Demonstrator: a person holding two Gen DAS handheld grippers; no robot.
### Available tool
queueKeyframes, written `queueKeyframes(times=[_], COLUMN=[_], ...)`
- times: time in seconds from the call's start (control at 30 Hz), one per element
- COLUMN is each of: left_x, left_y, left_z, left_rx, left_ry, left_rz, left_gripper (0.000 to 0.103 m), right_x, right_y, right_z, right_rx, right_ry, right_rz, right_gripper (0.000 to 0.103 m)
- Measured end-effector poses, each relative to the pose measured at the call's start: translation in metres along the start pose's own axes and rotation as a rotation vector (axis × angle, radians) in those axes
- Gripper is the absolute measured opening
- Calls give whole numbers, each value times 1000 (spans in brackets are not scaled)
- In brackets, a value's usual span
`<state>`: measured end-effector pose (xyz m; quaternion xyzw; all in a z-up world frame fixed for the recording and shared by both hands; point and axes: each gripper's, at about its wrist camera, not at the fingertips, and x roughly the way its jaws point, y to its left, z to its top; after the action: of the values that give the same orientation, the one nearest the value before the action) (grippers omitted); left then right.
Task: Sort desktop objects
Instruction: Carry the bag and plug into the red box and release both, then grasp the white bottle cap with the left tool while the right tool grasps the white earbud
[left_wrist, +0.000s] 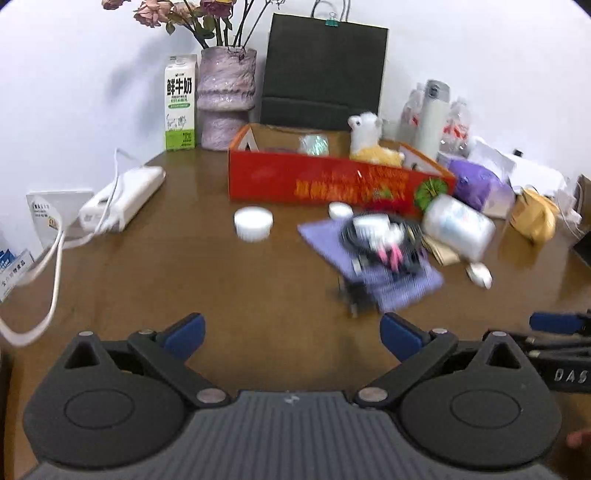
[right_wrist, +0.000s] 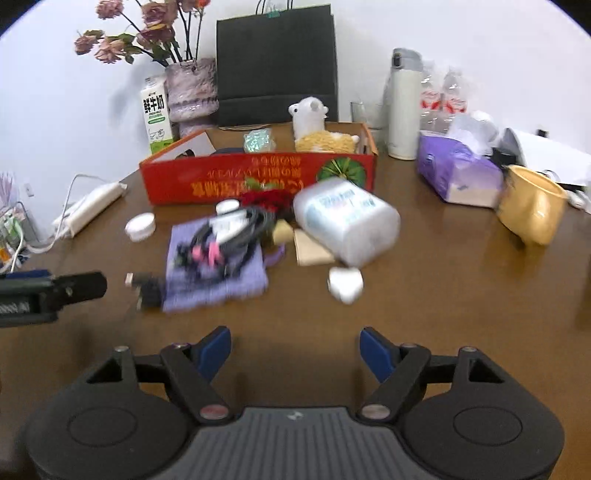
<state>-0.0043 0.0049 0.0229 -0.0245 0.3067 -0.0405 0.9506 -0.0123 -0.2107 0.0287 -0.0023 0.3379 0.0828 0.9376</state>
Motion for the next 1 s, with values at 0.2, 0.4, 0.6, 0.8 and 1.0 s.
queueKeyframes(times=[0.2,0.4,0.6,0.8,1.0], left_x=[-28,-24,8,81,134], left_y=[2,8,24,36,43], left_z=[-34,-27,16,71,93], left_rx=[-42,-52,-35,-34,-44], left_ry=[-73,-75,-80,-37,19], left_rz=[57,54,24,44,48], left_gripper=[103,103,100,87,73], right_x=[-30,-27,-17,34,74], right_y=[8,14,-6,-34,-38], right_z=[-35,-41,-18,23,50], right_rx=[-20,-19,3,20,-15], right_ry=[-33,-28,-14,7,31], right_rz=[83,44,12,-67,-76], right_gripper=[89,89,81,50,45])
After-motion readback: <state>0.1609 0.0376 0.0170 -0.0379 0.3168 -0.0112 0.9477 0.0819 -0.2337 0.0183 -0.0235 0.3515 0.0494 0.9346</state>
